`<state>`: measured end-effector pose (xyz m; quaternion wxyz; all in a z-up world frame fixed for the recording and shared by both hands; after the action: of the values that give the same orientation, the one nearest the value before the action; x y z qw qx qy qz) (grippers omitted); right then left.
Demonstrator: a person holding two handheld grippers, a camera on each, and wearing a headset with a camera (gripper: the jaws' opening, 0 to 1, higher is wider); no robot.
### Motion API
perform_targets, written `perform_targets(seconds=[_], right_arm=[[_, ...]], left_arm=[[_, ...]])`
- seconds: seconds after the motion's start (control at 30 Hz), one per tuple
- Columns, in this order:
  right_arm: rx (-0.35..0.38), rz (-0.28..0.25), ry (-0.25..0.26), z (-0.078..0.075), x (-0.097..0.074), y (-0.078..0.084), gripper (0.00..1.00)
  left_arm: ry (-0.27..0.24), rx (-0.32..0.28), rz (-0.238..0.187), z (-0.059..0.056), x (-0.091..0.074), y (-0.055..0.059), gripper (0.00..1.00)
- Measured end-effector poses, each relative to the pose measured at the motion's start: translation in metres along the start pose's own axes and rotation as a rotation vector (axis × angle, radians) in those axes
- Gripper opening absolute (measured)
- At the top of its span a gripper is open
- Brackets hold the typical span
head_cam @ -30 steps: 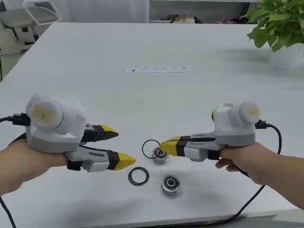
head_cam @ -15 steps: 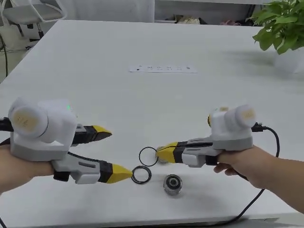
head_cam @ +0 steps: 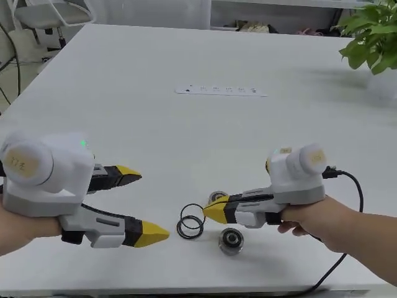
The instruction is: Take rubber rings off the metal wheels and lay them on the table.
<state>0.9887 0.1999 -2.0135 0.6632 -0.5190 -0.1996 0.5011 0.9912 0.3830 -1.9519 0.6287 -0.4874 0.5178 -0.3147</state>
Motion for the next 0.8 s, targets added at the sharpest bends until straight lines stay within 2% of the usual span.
perform_targets(seconds=[0.23,0.8], right_arm=[[0.002,0.028,-0.007,0.001,0.007,0.005,0.00],[0.030,0.063,0.030,-0.007,0.007,0.015,0.00]], left_arm=[[-0.002,0.004,0.014,-0.001,-0.003,0.004,0.68],[-0.010,0.002,0.024,-0.001,-0.004,0.007,0.67]])
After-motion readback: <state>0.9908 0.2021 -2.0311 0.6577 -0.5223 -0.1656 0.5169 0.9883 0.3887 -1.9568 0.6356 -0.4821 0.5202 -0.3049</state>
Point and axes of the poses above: the centre of the closed fingertips' face, and the gripper's own axes: x roughly forward along the fingers, z roughly to its left, y roughly out of its underside, the point moved 7 cm from there along -x, roughly backward along the fingers, and after that the axes turned 12 degrees about -z, right-handed, at the moved point
